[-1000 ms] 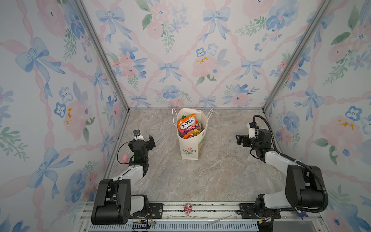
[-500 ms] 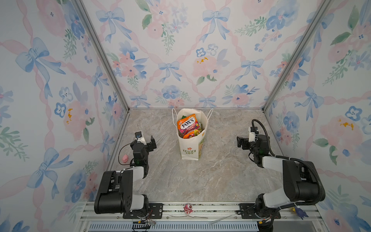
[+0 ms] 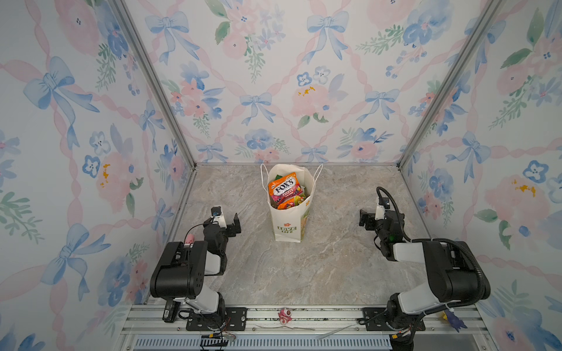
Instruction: Place the snacks into the paper bag
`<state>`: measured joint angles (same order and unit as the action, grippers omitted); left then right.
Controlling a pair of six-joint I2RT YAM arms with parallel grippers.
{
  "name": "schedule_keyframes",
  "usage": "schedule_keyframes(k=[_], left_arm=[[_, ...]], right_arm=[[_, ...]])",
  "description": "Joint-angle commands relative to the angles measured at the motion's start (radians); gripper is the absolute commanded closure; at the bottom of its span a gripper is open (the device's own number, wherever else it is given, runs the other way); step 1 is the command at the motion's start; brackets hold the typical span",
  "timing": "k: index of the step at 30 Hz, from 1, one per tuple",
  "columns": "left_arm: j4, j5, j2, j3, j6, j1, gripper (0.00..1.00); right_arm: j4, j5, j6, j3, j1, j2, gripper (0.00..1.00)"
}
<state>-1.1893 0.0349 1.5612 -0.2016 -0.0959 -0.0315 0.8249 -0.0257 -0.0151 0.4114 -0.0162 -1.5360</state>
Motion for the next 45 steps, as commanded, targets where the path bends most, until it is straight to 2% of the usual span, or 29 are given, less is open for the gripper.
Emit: schedule_keyframes(k=[1, 13, 27, 45], left_arm=[[-0.135, -0.009, 0.011, 0.011, 0.024, 0.007, 0.02], [-0.116, 0.011, 0.009, 0.005, 0.028, 0.015, 0.02], [-0.053, -0.056, 0.01, -0.028, 0.08, 0.033, 0.02], [-0.045, -0.056, 0.01, -0.032, 0.08, 0.033, 0.02]], right_arm=[[0.055, -0.023, 0.003, -0.006, -0.008, -0.006, 0.04], [0.073, -0.037, 0.0, -0.016, -0.01, -0.01, 0.03], [0.073, -0.064, 0.01, -0.016, -0.025, -0.01, 0.03], [0.073, -0.065, 0.01, -0.015, -0.024, -0.01, 0.03]])
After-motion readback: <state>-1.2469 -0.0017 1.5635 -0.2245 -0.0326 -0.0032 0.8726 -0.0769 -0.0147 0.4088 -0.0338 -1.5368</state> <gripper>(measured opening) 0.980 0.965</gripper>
